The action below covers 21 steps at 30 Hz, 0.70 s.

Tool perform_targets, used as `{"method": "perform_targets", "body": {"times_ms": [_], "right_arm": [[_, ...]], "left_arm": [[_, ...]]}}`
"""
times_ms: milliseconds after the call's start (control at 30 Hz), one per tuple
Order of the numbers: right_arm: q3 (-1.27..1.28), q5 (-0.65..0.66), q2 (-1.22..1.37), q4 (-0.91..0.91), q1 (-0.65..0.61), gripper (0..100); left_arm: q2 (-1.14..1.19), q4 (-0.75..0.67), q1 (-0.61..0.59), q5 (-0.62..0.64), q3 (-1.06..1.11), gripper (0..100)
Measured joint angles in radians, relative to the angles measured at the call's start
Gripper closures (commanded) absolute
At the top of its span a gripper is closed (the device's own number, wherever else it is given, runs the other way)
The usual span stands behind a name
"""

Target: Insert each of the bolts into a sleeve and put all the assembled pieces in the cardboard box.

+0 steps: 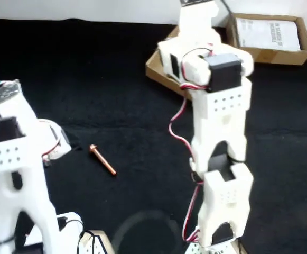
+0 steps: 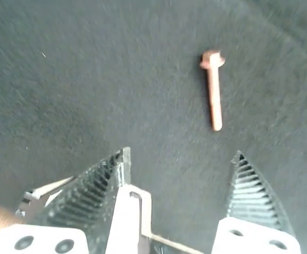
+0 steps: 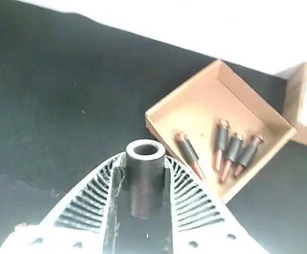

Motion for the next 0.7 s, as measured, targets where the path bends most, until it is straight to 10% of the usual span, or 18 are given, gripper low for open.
{"method": "perform_targets", "body": {"times_ms": [700], "right_arm": [[1.048,0.0,-0.918,0.0,0.028,99.2]], "left_arm": [[0.494,-0.258,0.184,0.158,-0.012,71]]}}
